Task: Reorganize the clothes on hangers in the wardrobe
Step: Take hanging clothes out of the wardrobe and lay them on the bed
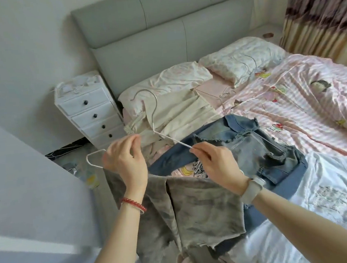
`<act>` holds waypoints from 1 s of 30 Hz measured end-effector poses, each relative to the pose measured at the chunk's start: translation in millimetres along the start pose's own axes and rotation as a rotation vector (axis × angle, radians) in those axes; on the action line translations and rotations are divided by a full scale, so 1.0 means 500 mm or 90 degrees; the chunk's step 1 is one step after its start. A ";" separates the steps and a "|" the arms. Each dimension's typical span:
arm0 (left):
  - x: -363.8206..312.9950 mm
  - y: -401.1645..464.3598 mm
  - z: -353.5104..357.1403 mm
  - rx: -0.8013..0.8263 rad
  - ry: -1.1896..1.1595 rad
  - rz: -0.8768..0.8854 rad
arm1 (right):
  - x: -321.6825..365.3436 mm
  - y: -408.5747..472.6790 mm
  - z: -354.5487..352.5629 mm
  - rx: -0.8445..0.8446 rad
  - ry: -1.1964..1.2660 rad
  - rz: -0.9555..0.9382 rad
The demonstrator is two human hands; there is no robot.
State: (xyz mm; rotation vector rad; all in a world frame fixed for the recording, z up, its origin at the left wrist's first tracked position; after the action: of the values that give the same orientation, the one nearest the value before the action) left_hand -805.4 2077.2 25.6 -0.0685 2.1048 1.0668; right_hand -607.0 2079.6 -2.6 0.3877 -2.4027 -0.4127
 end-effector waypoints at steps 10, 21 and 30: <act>0.137 0.288 0.058 -0.064 0.058 -0.263 | 0.096 0.313 0.105 -0.042 0.239 0.043; 0.254 0.419 0.419 0.297 0.171 -0.191 | -0.195 0.660 0.188 -0.181 0.367 0.293; 0.491 0.228 0.840 0.671 0.249 -0.268 | -0.725 0.738 0.377 -0.107 0.041 0.483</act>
State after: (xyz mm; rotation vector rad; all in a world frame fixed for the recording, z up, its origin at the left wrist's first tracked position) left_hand -766.5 2516.1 -209.3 -0.1987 2.5818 -0.3913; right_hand -524.6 2586.8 -200.6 -0.5673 -2.2241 -0.2377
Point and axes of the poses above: each hand's wrist, its own y-axis towards the middle knuckle, its own z-axis out of the palm, x = y × z, the point moved 4 cm from there along y, towards the middle knuckle, and after that the axes turned 10 degrees about -y, right-handed, at the moved point
